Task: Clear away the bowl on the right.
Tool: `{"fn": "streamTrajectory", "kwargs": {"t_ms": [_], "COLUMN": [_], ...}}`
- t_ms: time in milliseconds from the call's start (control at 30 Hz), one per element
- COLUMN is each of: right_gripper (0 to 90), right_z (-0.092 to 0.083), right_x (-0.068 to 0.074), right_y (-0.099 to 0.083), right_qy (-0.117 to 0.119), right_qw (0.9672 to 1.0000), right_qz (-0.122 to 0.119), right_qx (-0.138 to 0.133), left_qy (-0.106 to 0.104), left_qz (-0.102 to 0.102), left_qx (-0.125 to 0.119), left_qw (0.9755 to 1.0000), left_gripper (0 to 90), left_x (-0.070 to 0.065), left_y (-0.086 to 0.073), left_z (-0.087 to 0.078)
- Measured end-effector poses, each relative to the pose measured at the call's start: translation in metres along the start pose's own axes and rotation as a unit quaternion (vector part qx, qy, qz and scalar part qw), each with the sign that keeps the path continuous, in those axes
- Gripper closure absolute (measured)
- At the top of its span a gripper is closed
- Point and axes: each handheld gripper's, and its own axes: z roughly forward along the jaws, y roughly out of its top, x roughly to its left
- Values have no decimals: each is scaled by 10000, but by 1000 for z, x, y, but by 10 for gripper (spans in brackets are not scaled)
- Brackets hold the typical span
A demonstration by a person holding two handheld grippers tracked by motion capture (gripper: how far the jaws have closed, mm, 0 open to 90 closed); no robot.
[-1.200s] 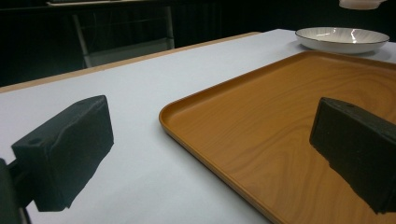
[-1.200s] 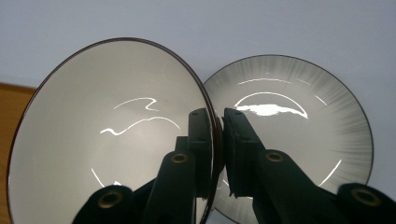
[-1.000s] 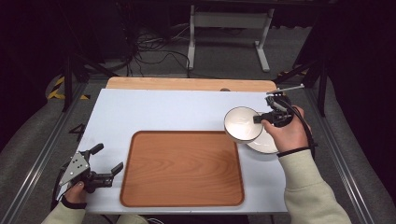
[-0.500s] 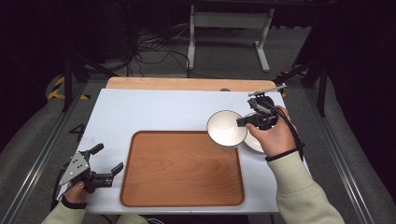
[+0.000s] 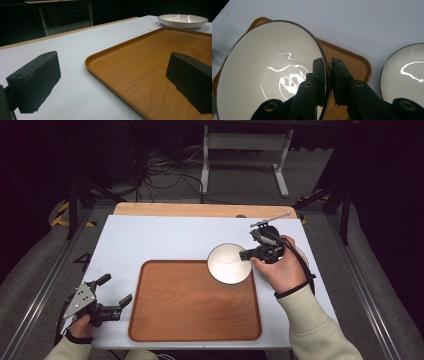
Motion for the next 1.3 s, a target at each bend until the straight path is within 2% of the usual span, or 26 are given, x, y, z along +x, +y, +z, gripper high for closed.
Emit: {"fn": "streamTrajectory", "kwargs": {"t_ms": [467, 700, 1133, 1300], "right_gripper": [823, 823, 821, 820], "right_z": [2, 9, 31, 48], "right_x": [35, 52, 67, 69], "right_y": [2, 4, 5, 2], "right_qy": [326, 491, 663, 703], "right_qw": [9988, 9974, 9954, 9947], "right_qz": [-366, -511, -591, -574], "right_qx": [38, 136, 352, 474], "left_qy": [-1, -10, -3, -24], "left_qz": [5, 13, -5, 32], "left_qx": [0, -3, -45, -26], "left_qw": [10000, 10000, 10000, 10000], "left_gripper": [3, 3, 3, 3], "left_x": [0, 0, 0, 0], "left_y": [0, 0, 0, 0], "left_z": [0, 0, 0, 0]}}
